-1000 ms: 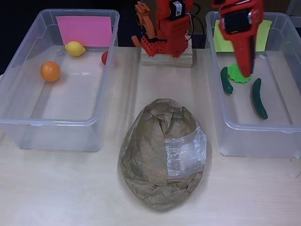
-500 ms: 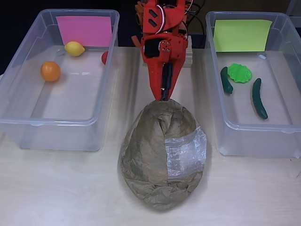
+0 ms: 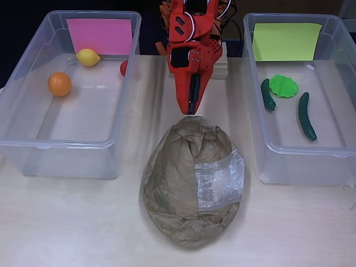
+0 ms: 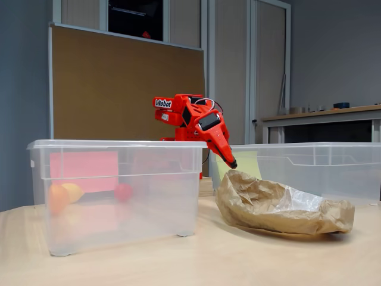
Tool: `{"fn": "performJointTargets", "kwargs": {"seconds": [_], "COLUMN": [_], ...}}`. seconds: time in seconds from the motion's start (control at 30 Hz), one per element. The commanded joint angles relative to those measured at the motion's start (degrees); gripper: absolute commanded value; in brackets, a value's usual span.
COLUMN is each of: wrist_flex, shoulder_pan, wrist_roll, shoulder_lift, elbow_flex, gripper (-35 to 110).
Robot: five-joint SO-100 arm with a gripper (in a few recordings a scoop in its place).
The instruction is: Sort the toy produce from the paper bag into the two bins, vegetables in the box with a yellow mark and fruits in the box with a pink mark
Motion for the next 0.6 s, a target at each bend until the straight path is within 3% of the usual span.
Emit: {"fn": "performJointTargets", "kwargs": {"seconds": [0.0, 0.27, 0.57], "wrist_flex": [5.45, 29.88, 31.55], "shoulder_pan": [-1.93, -3.60, -6.15], "wrist_roll": [-7.47, -12.04, -14.41], "shoulder_lift": [2.64, 17.67, 17.67], "elbow_flex": [-0.18, -0.18, -0.18], "gripper": [0, 0, 0]}}
